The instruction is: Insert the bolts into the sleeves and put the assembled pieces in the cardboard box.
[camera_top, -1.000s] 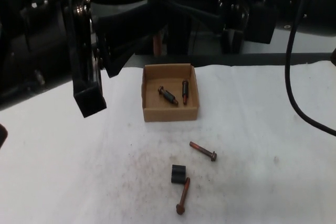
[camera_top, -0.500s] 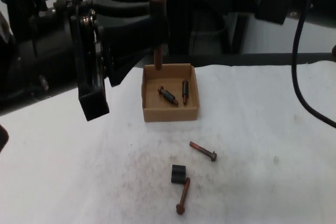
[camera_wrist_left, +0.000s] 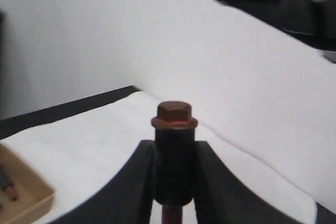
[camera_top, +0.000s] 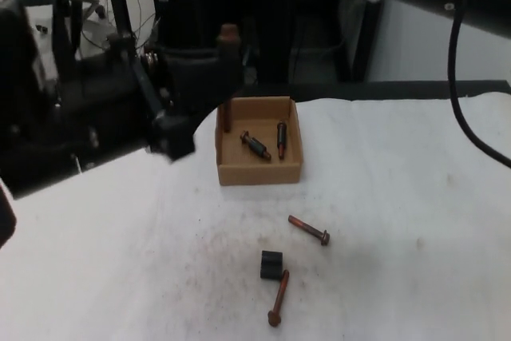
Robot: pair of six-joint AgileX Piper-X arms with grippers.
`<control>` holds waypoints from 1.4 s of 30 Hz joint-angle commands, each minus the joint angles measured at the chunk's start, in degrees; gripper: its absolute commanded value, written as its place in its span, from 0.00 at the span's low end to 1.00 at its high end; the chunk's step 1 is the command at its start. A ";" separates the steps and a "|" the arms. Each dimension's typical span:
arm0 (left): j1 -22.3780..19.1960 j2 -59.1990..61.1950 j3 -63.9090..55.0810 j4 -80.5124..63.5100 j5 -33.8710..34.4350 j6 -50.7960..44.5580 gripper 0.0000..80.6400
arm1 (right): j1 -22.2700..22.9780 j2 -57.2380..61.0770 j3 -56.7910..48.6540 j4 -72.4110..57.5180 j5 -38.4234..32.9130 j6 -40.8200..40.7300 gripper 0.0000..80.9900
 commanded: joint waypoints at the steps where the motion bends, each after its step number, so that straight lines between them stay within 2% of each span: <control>1: 0.19 0.92 -4.14 7.69 -10.93 -0.72 0.00 | -4.18 -0.07 -0.06 13.30 3.61 -2.99 0.00; 6: 0.31 9.91 -14.62 17.67 -12.08 1.93 0.00 | -8.57 -0.07 -0.06 28.75 5.61 -3.68 0.00; 9: 0.54 19.83 -24.42 25.62 -11.66 3.69 0.00 | -10.25 -0.07 -0.06 33.50 5.61 -3.82 0.00; 13: 0.67 33.93 -38.37 35.27 -8.32 4.22 0.00 | -10.91 -0.07 -0.06 35.39 5.51 -8.72 0.00; 16: 0.67 43.26 -48.12 39.79 -8.57 4.22 0.00 | -10.91 -0.07 -0.06 35.36 5.51 -10.10 0.00; 24: 1.08 61.79 -68.12 44.23 -14.64 3.70 0.00 | -11.10 -0.07 -0.06 35.36 5.51 -10.11 0.00; 31: 2.08 71.98 -79.43 52.12 -14.78 3.89 0.00 | -11.14 -0.07 -0.06 36.19 5.51 -9.97 0.00; 37: 2.17 74.70 -80.88 55.61 -14.78 4.17 0.00 | -11.98 -0.07 -0.06 38.95 5.51 -10.09 0.00; 42: 2.17 74.83 -80.89 58.10 -15.16 10.29 0.00 | -13.86 -0.07 -0.06 39.09 5.51 -10.09 0.00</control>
